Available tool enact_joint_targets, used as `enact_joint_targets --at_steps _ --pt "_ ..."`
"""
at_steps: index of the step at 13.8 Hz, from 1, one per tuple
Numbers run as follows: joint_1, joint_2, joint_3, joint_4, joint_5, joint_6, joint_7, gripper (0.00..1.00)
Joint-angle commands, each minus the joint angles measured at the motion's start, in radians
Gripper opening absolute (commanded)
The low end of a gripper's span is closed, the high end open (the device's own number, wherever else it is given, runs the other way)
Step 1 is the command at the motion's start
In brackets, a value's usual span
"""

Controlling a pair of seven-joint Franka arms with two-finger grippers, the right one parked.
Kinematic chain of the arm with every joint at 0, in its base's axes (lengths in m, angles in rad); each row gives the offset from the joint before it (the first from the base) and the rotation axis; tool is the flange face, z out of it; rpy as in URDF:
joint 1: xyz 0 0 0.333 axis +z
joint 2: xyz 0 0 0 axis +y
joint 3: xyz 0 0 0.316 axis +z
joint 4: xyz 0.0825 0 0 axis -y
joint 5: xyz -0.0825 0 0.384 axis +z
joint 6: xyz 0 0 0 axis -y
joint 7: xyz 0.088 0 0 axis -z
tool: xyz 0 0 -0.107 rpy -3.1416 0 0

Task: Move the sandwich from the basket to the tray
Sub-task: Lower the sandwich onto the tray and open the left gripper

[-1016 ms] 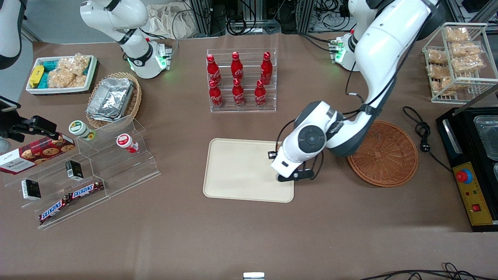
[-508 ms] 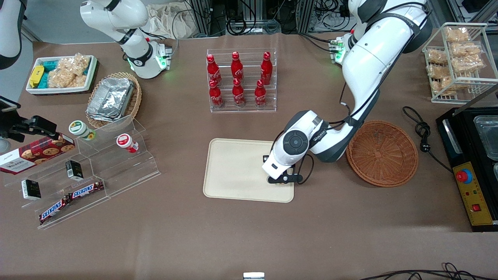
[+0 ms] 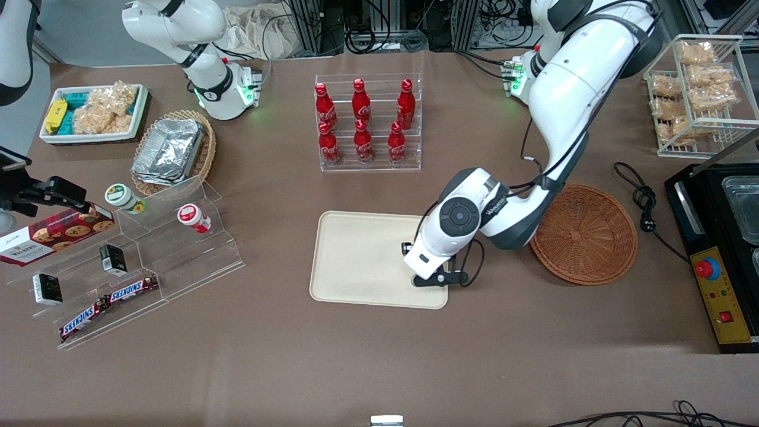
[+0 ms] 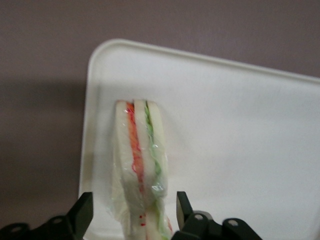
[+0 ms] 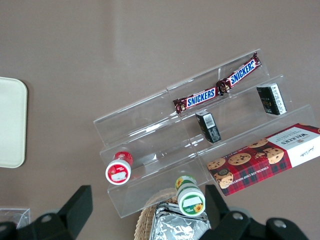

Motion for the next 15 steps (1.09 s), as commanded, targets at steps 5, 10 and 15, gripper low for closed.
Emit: enact_joint_targets --at_steps 5,10,15 --pt "0.15 -0.271 -0.001 -0.014 0.004 -0.338 0.003 1.0" --pt "0.279 -0.438 -0.004 -0.09 -0.028 -0.436 0.027 1.0" --pt "0.381 -0.625 -0.002 -0.319 -0.14 -0.262 0.167 1.0"
